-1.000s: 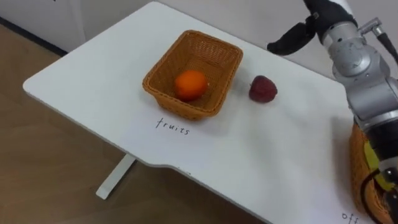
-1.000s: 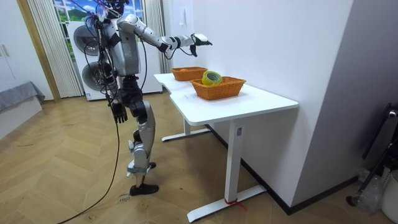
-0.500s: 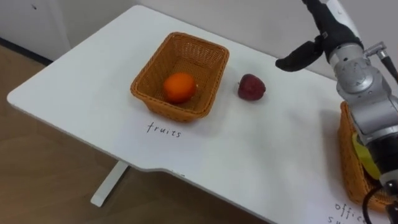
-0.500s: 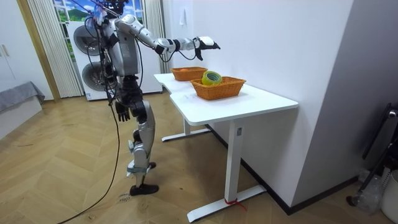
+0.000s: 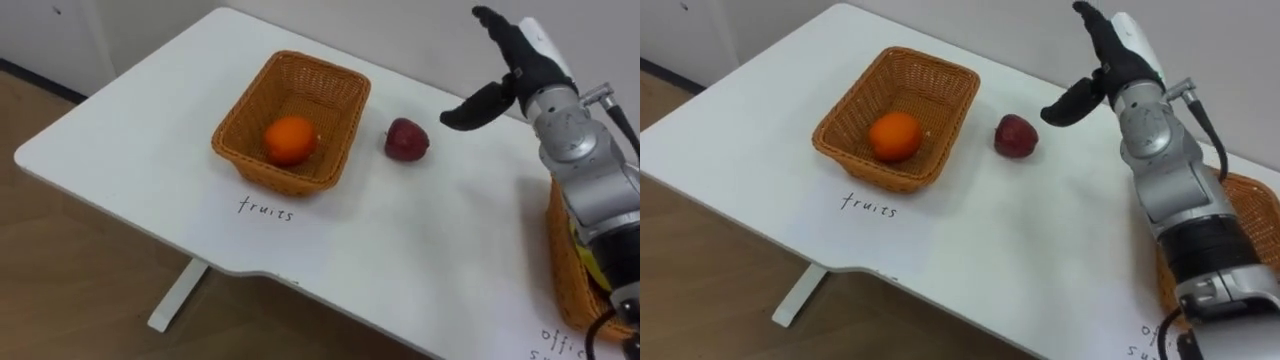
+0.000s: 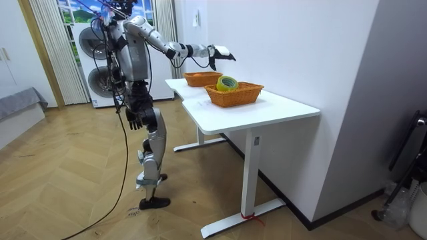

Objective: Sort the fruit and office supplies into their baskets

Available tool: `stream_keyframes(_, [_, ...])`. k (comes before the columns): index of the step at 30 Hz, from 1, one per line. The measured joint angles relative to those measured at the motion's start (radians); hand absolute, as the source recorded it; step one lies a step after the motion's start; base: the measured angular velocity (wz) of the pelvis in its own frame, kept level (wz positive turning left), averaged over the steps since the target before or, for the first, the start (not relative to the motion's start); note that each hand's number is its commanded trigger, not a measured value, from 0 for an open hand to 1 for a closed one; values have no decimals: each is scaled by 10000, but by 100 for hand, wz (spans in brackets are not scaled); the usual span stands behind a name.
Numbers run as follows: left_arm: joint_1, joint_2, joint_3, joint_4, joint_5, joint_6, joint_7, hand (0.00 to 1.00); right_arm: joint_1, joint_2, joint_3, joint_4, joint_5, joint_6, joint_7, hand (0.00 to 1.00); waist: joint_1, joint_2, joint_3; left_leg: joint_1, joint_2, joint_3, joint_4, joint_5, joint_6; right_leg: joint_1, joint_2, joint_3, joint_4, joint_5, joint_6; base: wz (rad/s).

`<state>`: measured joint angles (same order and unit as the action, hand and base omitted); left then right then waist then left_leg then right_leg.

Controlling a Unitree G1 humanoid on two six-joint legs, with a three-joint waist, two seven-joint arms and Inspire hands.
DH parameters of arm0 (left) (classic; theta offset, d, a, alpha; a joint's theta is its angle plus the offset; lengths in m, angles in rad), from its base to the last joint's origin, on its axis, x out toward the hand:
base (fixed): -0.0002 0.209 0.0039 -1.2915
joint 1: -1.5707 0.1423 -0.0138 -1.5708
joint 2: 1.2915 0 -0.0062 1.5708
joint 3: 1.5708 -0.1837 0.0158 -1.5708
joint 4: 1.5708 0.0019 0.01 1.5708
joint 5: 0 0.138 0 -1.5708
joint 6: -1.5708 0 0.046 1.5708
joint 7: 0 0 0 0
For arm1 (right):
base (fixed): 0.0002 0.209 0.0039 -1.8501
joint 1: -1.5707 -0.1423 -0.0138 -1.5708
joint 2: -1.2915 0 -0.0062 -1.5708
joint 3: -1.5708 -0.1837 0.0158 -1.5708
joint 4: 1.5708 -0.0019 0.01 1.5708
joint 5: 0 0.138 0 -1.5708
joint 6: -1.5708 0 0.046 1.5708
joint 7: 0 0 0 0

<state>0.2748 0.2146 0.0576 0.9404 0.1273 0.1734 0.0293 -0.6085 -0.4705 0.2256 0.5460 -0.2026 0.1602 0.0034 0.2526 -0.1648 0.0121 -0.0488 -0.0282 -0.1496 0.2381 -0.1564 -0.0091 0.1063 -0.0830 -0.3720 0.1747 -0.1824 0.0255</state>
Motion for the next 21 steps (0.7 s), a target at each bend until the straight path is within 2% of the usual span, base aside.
stream_keyframes(1, [-20,19,0,9,-4,0,4,0,-2,-10,142,255,4,0,0,0,89,5,4,-78,8,0,14,4,-4,-82,0,-1,29,1,-1,0])
stream_keyframes(2, [-74,26,0,14,-4,0,9,0,-1,-21,244,352,3,1,8,0,122,-54,-37,-111,15,2,25,7,-7,-146,0,1,64,1,-1,0])
stream_keyframes(7, [-292,109,6,15,11,-10,3,0,3,-20,605,742,3,1,303,0,370,-96,-27,-549,26,27,132,25,-11,-554,-3,-10,144,12,-19,1])
stream_keyframes(9, [-318,184,7,17,13,-10,-1,0,3,-20,631,779,3,1,369,0,471,-138,22,-642,26,25,144,20,-7,-619,-3,-28,133,12,-19,0])
stream_keyframes(11, [-341,213,6,16,27,-10,-5,0,-8,-21,632,780,6,1,419,0,511,-171,28,-730,25,20,152,16,-2,-701,-3,-43,132,12,-19,3])
stream_keyframes(15, [-490,309,-8,34,45,-63,-4,0,-10,-20,671,897,6,-9,478,0,578,-255,178,-882,20,-45,179,14,-5,-786,1,-151,119,12,-19,6])
stream_keyframes(17, [-496,352,-25,40,44,-113,-2,0,-12,-20,676,1118,5,-93,545,0,581,-303,177,-989,19,-43,185,15,-5,-892,0,-150,124,12,-19,0])
stream_keyframes(21, [-630,365,-22,261,45,-139,18,0,-14,-14,691,1781,-2,-92,649,0,802,-335,191,-1027,24,-14,135,17,-2,-978,-14,-130,128,12,-18,-3])
